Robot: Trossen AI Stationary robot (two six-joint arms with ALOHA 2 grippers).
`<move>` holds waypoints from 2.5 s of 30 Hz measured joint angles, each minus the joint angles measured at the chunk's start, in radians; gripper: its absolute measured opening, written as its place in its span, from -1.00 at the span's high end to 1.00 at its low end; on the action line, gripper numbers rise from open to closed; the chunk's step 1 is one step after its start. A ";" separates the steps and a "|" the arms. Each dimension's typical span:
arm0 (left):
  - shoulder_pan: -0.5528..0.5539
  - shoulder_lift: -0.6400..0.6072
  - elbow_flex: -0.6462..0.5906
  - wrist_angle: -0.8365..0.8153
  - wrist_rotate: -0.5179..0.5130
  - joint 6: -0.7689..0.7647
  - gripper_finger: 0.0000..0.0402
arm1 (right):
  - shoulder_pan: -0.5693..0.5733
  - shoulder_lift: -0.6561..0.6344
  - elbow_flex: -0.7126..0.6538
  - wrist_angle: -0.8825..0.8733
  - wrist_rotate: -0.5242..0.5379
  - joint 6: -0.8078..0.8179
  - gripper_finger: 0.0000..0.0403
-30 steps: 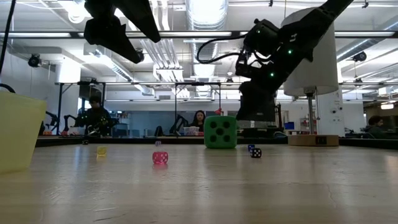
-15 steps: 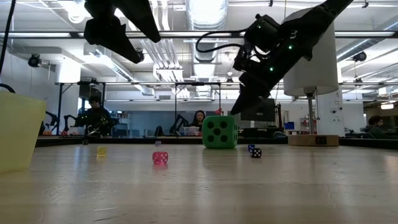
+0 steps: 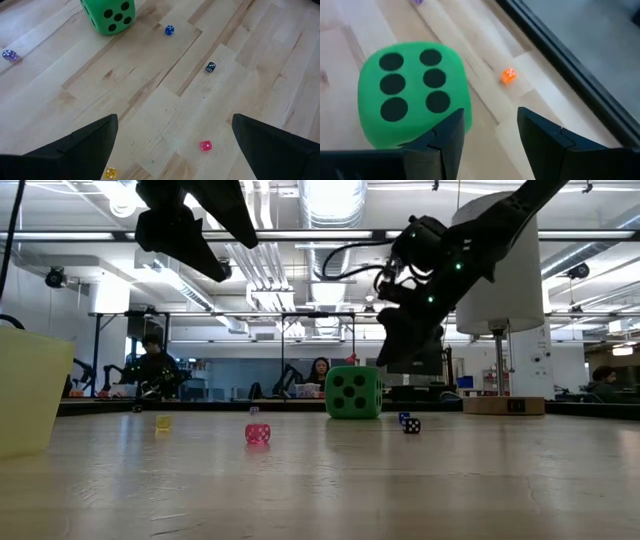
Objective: Pick & Place Dice
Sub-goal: Put the large green dice into the yellow bin
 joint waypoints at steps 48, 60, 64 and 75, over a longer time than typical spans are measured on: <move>0.002 0.000 0.000 0.000 -0.011 -0.003 -0.97 | 0.079 0.261 0.137 0.103 -0.146 -0.080 0.11; 0.002 0.000 0.000 0.000 -0.011 -0.002 -0.98 | 0.137 0.303 0.200 0.110 -0.147 -0.123 0.11; 0.002 0.000 0.000 0.000 -0.011 -0.002 -0.97 | 0.152 0.286 0.198 0.097 -0.146 -0.137 0.11; 0.004 0.000 0.000 0.000 -0.027 0.000 -0.97 | 0.165 0.064 0.157 -0.067 -0.146 -0.154 0.11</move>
